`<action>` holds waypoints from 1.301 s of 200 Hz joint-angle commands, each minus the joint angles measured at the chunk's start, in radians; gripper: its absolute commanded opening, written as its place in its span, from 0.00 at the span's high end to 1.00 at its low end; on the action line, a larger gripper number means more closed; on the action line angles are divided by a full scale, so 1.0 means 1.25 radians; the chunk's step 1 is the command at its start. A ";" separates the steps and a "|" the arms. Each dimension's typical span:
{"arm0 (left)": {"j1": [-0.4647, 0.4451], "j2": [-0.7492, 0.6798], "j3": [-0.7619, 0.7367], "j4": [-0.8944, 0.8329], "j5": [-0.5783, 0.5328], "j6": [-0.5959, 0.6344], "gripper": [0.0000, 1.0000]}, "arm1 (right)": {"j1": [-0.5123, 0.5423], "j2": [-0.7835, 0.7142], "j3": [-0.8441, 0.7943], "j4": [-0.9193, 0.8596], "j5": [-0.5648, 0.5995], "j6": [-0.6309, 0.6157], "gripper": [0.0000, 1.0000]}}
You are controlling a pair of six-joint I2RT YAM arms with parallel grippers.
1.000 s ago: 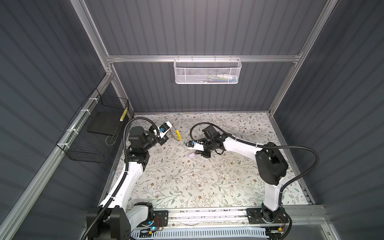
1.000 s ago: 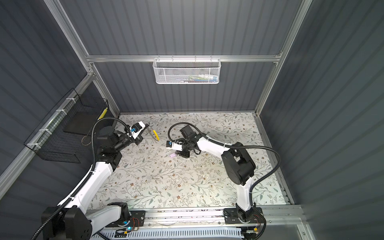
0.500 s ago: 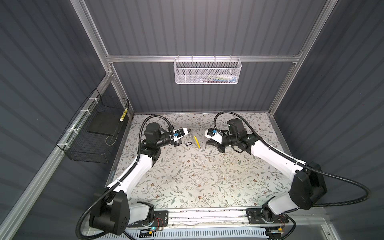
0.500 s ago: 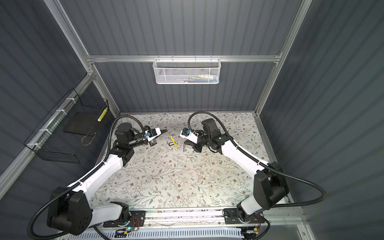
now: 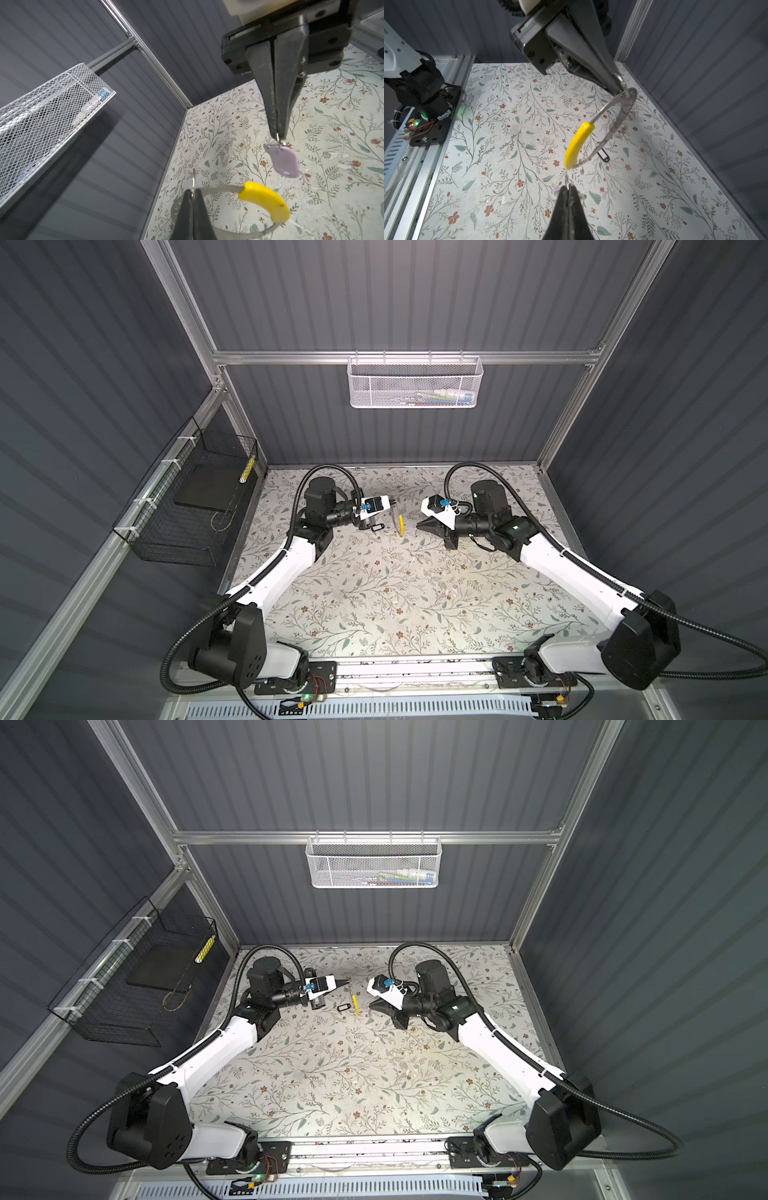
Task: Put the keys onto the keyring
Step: 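Lift the key with the right gripper and carry it toward the left gripper, then press the key's ring against the split ring held by the left gripper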
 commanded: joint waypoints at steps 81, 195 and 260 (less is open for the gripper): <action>-0.119 -0.016 0.005 -0.002 -0.110 0.154 1.00 | 0.046 -0.084 -0.048 0.118 0.147 0.086 1.00; -0.159 -0.037 0.002 0.030 -0.161 0.089 1.00 | 0.083 -0.144 -0.161 0.260 0.308 0.150 1.00; -0.164 -0.031 0.007 0.028 -0.150 0.076 1.00 | 0.086 -0.161 -0.186 0.325 0.333 0.159 1.00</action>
